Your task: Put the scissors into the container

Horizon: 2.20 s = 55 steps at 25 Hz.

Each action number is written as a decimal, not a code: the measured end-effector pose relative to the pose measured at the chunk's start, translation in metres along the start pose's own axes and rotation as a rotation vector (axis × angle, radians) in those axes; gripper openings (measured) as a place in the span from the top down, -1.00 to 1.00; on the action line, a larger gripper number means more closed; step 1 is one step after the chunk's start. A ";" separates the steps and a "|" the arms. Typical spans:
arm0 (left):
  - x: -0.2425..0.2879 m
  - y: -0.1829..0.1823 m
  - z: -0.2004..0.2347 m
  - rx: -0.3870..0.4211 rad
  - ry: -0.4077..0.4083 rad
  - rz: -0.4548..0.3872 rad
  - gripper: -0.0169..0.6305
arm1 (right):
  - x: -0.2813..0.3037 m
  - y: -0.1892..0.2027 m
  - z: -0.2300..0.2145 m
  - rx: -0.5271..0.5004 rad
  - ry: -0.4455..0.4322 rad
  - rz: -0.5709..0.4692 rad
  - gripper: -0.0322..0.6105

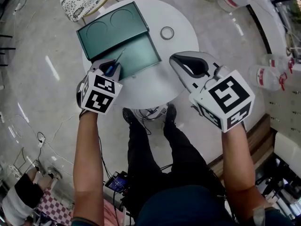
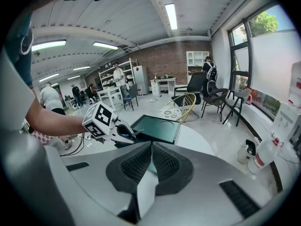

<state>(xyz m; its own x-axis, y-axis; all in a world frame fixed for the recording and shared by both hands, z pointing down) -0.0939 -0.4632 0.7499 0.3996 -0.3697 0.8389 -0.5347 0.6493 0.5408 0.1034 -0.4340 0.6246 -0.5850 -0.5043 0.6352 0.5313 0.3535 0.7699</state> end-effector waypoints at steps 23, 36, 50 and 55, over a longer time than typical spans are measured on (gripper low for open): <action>-0.043 -0.012 -0.023 0.060 -0.008 0.027 0.59 | -0.043 -0.040 0.011 -0.033 0.015 -0.052 0.78; -0.253 -0.088 -0.032 0.000 -0.102 -0.296 0.73 | -0.137 -0.163 0.030 -0.188 0.074 -0.232 0.78; -0.468 -0.115 -0.081 -0.010 -0.191 -0.564 0.77 | -0.262 -0.262 0.083 -0.318 0.122 -0.378 0.79; -0.512 -0.117 -0.104 0.006 -0.227 -0.609 0.77 | -0.297 -0.283 0.095 -0.354 0.131 -0.416 0.79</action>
<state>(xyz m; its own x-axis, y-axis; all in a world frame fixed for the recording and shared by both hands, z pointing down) -0.1588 -0.2811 0.2507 0.4653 -0.8025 0.3733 -0.2663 0.2753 0.9237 0.0683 -0.3090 0.2237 -0.7203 -0.6462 0.2523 0.4588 -0.1710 0.8719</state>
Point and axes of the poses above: the fingertips, and each gripper's own axes: x forward along the fingers, z to its left, y out of its underside, the point moved 6 cm from there along -x, backward along the fingers, and after that the axes turned 14 degrees about -x, right-handed, at the moved point
